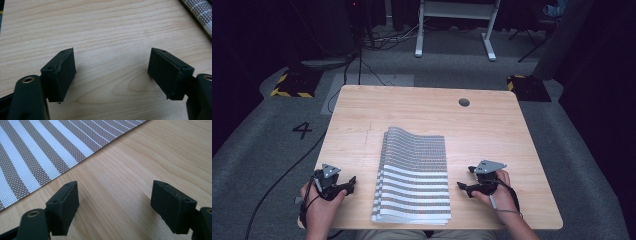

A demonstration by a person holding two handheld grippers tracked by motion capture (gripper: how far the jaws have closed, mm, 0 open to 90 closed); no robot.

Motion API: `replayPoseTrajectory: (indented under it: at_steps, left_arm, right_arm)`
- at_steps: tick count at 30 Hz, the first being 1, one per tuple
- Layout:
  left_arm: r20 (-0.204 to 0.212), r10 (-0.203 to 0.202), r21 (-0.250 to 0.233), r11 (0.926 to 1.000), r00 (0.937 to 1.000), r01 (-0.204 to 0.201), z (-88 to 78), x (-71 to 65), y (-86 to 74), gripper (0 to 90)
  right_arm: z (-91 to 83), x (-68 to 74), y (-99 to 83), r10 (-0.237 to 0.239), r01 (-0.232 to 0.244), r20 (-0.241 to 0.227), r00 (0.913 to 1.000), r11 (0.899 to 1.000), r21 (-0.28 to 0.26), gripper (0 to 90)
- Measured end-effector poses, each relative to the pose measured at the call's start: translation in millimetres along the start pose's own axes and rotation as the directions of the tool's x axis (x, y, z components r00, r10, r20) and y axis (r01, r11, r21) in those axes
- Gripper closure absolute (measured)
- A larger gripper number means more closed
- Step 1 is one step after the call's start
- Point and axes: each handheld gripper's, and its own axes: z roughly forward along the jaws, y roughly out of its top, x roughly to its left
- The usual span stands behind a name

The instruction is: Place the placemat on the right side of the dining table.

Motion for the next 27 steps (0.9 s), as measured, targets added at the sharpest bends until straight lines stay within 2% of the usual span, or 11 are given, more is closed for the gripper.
replayPoseTrajectory:
  at_steps: [2,7,8,9,10,11,13,15,17,24,27]
  left_arm:
    - [0.006,0.009,0.022,0.9997,0.9999,-0.009,-1.1,-2.5,2.9,26.6]
    - [0.032,0.006,0.020,0.9998,0.9995,-0.007,-2.7,-4.9,4.8,26.6]
    - [0.036,0.001,0.027,0.9996,0.9994,-0.002,-1.6,-3.3,4.1,26.6]
    - [0.032,0.001,0.010,0.9999,0.9995,-0.001,0.0,-1.3,2.4,27.0]
    - [0.032,0.001,0.010,0.9999,0.9995,-0.001,0.0,-1.3,2.4,27.1]
    - [0.033,-0.001,-0.011,0.9999,0.9995,0.001,1.0,0.3,0.7,27.0]
    - [0.023,0.021,-0.024,0.9995,0.9995,-0.020,2.3,0.0,-1.0,26.2]
    - [0.030,0.020,-0.029,0.9994,0.9994,-0.019,2.8,-0.4,-1.4,24.0]
    - [0.030,0.023,-0.028,0.9994,0.9993,-0.022,2.8,-0.3,-1.4,24.0]
    - [0.031,0.029,-0.024,0.9993,0.9991,-0.028,3.1,-0.3,-1.2,22.5]
    - [0.034,0.030,-0.022,0.9993,0.9990,-0.030,3.2,-0.4,-1.2,21.8]
  right_arm:
    - [-0.3,0.6,-0.1,0.003,-0.003,0.000,1.0000,1.000,-0.001,23.7]
    - [-0.8,0.8,-0.1,0.008,-0.008,-0.002,1.0000,1.000,-0.003,28.0]
    - [-1.1,1.3,-0.3,0.005,-0.005,-0.007,1.0000,1.000,-0.012,34.6]
    - [-2.2,4.2,-0.2,0.009,-0.009,-0.006,0.9999,1.000,-0.017,39.2]
    - [-2.8,4.8,1.1,0.000,0.000,-0.008,1.0000,1.000,-0.002,41.5]
    - [-4.5,6.9,4.5,0.013,-0.012,-0.018,0.9998,1.000,0.027,43.2]
    - [-6.9,8.8,10.6,0.050,-0.047,-0.041,0.9979,0.997,0.066,41.4]
    - [-7.4,9.5,13.2,0.052,-0.049,-0.046,0.9976,0.997,0.063,40.4]
    - [-10.2,14.2,26.6,0.041,-0.040,-0.063,0.9972,0.999,0.021,36.9]
    - [-11.7,26.2,56.5,0.004,-0.002,-0.104,0.9945,1.000,0.019,33.1]
    - [-11.2,29.7,67.6,0.009,-0.005,-0.131,0.9914,1.000,0.031,30.6]
